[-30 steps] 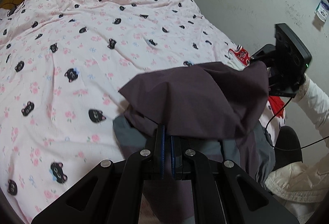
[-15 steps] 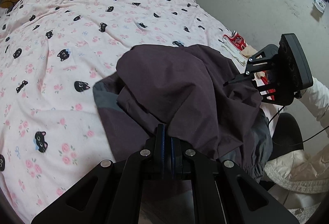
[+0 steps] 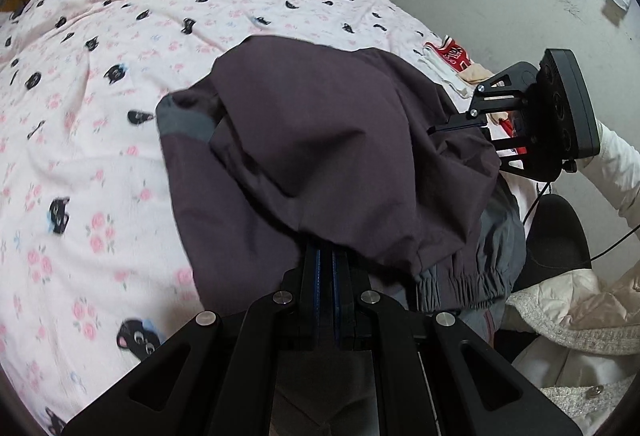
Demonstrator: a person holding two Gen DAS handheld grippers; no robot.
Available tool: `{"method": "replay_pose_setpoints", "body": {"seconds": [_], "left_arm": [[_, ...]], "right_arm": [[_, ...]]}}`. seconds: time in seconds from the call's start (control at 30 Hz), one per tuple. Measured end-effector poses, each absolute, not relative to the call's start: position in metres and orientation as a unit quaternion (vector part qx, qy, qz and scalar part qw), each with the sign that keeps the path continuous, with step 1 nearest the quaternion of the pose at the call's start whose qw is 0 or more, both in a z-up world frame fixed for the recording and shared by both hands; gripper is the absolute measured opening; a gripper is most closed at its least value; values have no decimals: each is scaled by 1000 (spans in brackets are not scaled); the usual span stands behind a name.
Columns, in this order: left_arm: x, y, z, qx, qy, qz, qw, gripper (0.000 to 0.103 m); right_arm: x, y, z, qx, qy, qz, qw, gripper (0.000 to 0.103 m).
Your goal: Fold clothes
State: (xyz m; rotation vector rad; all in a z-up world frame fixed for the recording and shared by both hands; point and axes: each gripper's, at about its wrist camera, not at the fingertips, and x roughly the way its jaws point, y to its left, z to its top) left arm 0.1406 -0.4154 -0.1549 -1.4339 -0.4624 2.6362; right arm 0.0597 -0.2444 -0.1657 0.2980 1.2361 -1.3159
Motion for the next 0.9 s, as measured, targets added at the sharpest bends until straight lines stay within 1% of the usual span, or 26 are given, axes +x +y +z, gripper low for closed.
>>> {"method": "replay_pose_setpoints", "body": {"seconds": [0.07, 0.23, 0.3, 0.33, 0.4, 0.43, 0.47, 0.5, 0.6, 0.67, 0.9], "left_arm": [[146, -417, -152, -467, -154, 870, 41, 4], [153, -422, -120, -420, -138, 897, -9, 5], [151, -417, -109, -407, -130, 904, -8, 6], [147, -412, -104, -403, -125, 907, -7, 9], [139, -404, -96, -396, -117, 911, -6, 27], [135, -400, -94, -394, -113, 912, -5, 42], [132, -395, -93, -391, -112, 914, -4, 54], [129, -392, -92, -386, -112, 916, -2, 56], [119, -386, -94, -379, -124, 917, 2, 59], [113, -385, -96, -377, -132, 917, 1, 61], [103, -385, -104, -377, -133, 916, -21, 63]], "right_arm": [[62, -243, -169, 126, 538, -570, 608, 1], [63, -241, -175, 130, 534, -575, 606, 2], [63, -241, -176, 133, 532, -577, 606, 2], [63, -241, -176, 133, 531, -578, 605, 2], [64, -240, -177, 134, 531, -579, 605, 2], [65, -240, -177, 134, 530, -579, 604, 2], [63, -241, -176, 136, 529, -579, 605, 2], [64, -241, -176, 137, 528, -580, 605, 2], [64, -240, -175, 140, 525, -581, 606, 3], [65, -239, -175, 138, 526, -581, 606, 6], [67, -234, -175, 139, 521, -583, 608, 9]]}}
